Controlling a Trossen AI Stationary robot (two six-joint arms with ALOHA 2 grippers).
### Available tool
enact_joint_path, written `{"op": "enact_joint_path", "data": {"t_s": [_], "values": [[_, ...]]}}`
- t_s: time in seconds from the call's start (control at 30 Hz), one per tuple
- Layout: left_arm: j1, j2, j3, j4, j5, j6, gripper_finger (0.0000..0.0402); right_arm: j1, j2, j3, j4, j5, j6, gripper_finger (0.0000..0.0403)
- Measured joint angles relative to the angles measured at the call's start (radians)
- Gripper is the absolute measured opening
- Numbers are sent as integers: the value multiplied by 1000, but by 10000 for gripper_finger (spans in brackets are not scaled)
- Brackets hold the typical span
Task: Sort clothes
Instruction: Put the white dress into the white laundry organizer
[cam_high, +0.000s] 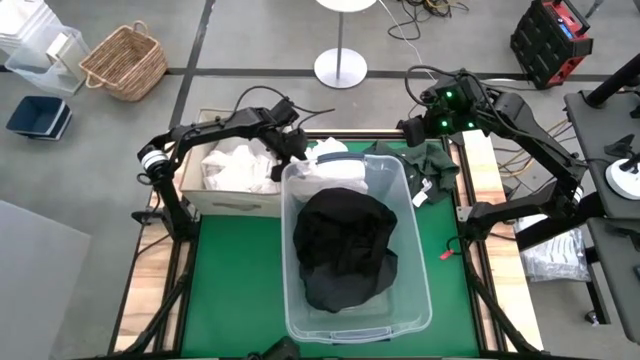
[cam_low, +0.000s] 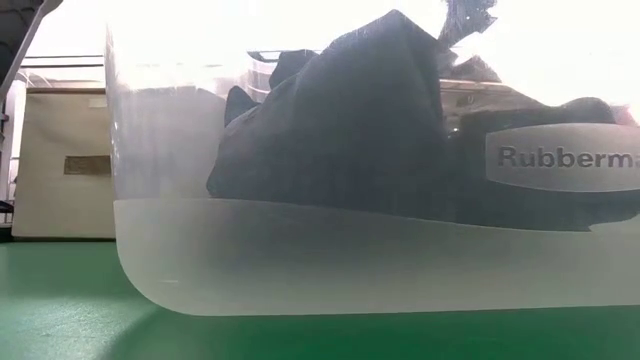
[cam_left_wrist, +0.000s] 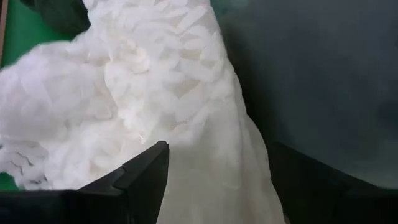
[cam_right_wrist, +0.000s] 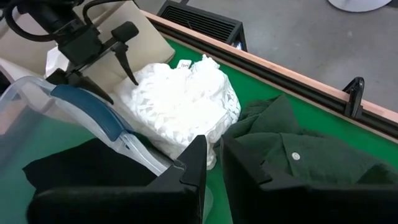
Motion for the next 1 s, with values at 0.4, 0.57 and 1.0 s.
{"op": "enact_joint_path", "data": {"t_s": [0.4, 0.57, 1.0], "values": [[6, 2, -6, -22, -51, -101, 194, 0, 25, -1, 0, -1, -9, 38], [6, 2, -6, -23, -51, -102, 137, 5, 36, -1, 0, -2, -11, 38], [10, 2, -6, -91, 1, -29, 53, 6, 37, -1, 0, -4, -8, 38]]}}
